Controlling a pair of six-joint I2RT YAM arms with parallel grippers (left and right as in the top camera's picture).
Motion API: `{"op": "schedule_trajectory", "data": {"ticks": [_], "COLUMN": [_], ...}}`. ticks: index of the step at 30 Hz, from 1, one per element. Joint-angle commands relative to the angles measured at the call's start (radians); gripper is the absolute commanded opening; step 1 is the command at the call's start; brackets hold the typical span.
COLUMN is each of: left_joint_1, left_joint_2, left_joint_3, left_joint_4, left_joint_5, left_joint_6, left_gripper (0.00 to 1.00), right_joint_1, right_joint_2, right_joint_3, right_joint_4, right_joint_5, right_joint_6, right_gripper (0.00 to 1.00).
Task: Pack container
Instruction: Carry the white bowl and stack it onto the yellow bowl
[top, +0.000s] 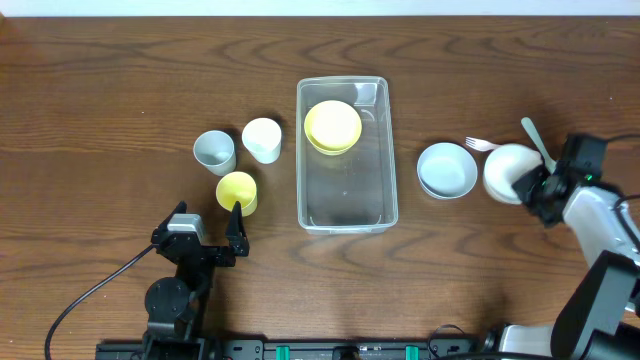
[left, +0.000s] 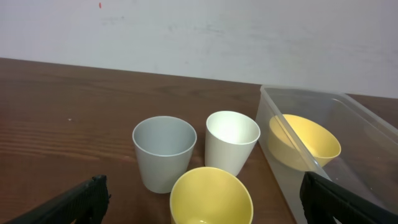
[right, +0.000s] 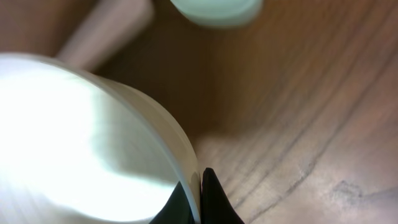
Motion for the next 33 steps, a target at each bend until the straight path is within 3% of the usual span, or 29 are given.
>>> {"op": "schedule_trajectory", "data": {"ticks": [1,8,12,18,22,33], "left_joint_1": [0.005,0.005,0.005,0.005,0.005,0.005], "left_joint_2": [-0.005,-0.005,-0.005,-0.005,-0.005,-0.005], "left_joint_3": [-0.026,-0.026,-0.026,-0.026,-0.026,-0.026], "left_joint_4": [-0.019,-0.019,-0.019,-0.019,-0.019,-0.019], "left_joint_5": [0.004,0.004,0.003,0.004,0.004,0.004], "left_joint_6": [0.014,0.014,0.014,0.014,0.014,0.014], "left_gripper": [0.98,0.98,0.98,0.98,0.98,0.98], "right_joint_1": [-0.007,0.044,0.177,0.451,0.626,0.761], "right_joint_2": [-0.071,-0.124,-0.123,-0.105,-0.068,0.146], "right_joint_3": [0.134,0.309,0.338,0.338,0.338,0.343], "right_joint_4": [-0.049,-0.078,-0.01,0.128,0.195,0.331], "right_joint_5": [-0.034,-0.401,-0.513,-0.416,-0.24,-0.116], "right_joint_6": [-0.079,-0.214,-0.217,-0.204,-0.17,-0.107], "right_gripper": [0.01,0.01,0.01,0.01,0.02,0.01]}}
